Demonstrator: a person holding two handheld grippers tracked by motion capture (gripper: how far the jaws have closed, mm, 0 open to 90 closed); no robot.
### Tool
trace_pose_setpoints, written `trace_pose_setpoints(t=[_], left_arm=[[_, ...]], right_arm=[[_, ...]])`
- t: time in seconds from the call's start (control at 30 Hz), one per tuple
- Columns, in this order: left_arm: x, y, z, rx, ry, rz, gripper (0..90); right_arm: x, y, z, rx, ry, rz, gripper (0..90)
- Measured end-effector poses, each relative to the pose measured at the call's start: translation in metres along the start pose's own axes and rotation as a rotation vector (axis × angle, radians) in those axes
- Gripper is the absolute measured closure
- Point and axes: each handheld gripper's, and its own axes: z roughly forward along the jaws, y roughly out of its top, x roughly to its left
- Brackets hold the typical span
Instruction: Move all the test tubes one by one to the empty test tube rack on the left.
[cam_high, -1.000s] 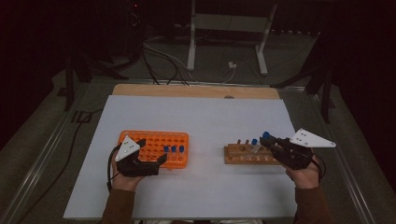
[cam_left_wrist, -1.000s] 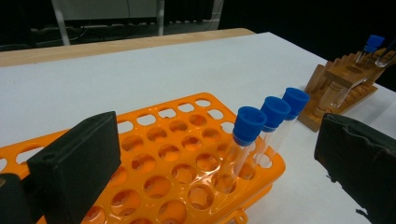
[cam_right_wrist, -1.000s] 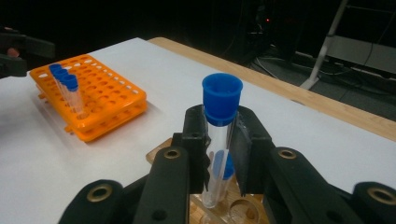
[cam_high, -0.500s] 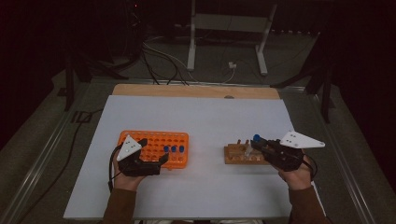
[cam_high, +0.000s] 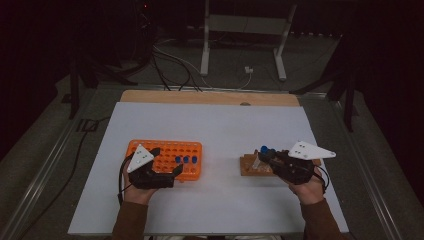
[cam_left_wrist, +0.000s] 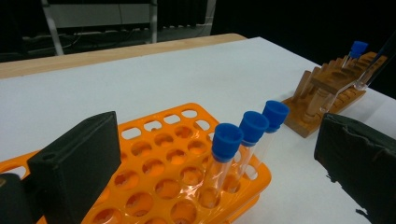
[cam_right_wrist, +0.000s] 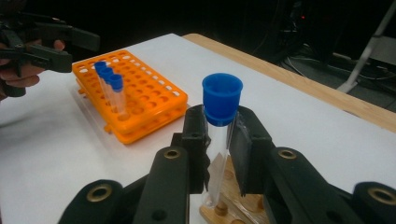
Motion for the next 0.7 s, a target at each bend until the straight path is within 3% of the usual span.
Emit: trace_pose_setpoints(t=[0.7], left_arm=[[-0.024, 0.014, 0.007, -0.007, -0.043, 0.043, 2.2]], right_arm=[[0.026, 0.014, 0.034, 0.023, 0.079, -0.02, 76.8]])
